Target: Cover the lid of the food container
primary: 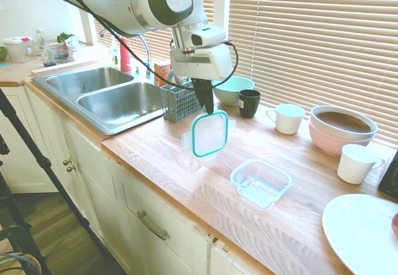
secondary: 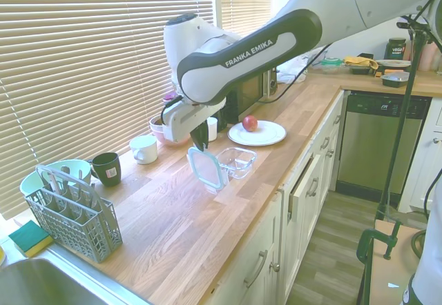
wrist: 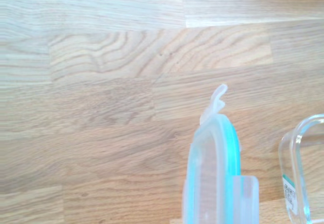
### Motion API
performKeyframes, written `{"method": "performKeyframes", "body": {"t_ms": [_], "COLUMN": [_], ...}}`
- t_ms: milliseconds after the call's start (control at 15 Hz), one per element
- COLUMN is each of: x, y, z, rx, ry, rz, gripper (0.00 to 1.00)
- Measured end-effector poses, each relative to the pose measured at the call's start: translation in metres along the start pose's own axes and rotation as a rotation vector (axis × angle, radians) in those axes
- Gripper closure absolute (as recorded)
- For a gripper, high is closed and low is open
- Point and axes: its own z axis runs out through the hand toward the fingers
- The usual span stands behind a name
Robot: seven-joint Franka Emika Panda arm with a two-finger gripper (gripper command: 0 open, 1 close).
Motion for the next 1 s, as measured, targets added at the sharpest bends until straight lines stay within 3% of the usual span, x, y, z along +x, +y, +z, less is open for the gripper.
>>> {"method": "performKeyframes", "body": {"t_ms": [1000], "x": [0.075], "y": [0.075], "z": [-0.007], "rx": [0.054], "ry": [0.026], "rz": [-0.113], "gripper": [1.0]}}
